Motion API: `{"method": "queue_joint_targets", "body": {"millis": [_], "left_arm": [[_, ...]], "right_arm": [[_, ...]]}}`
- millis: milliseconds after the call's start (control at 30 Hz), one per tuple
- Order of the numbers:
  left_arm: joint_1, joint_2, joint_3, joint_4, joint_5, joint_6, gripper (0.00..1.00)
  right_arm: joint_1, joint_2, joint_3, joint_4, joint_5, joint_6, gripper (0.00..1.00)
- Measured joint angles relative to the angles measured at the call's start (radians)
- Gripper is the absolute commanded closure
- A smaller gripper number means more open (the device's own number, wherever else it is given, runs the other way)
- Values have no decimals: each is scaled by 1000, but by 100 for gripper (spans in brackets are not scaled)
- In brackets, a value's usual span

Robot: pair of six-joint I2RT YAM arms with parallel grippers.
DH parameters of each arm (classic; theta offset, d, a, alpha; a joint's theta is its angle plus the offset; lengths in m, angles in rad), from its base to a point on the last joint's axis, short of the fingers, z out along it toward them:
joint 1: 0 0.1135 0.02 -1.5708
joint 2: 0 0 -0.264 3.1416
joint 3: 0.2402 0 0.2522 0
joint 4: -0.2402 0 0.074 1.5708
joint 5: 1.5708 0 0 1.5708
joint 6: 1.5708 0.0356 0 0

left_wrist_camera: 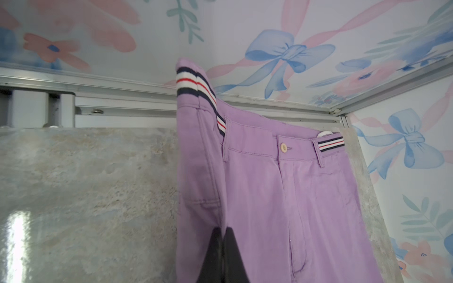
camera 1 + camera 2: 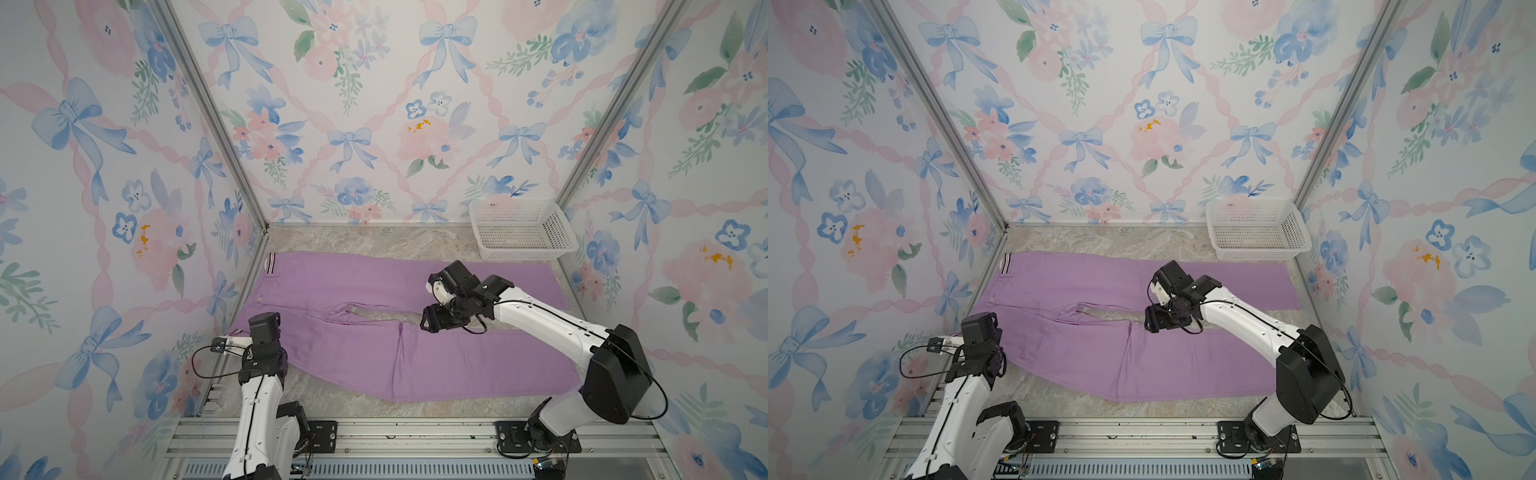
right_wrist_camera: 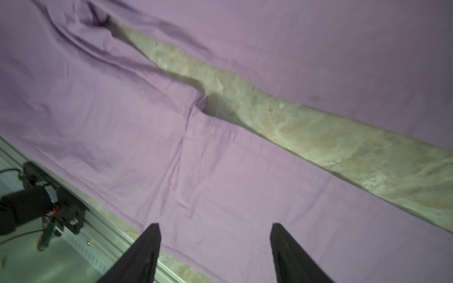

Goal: Roll up the long pants
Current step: Fold the long pant at the center of the board.

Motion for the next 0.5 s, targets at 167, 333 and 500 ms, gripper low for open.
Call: {"method": "queue_joint_targets", "body": {"millis": [167, 333, 500], "left_arm": [[-99, 174, 58, 71, -31, 4, 100], [-146, 301, 133, 122, -54, 9, 100], [-165, 383, 188, 158, -71, 19, 100]], "right_arm": [[89, 0, -121, -46, 70, 111, 26], [119, -49, -208, -73, 122, 201, 26], [186, -183, -303, -80, 144, 301, 25]]}}
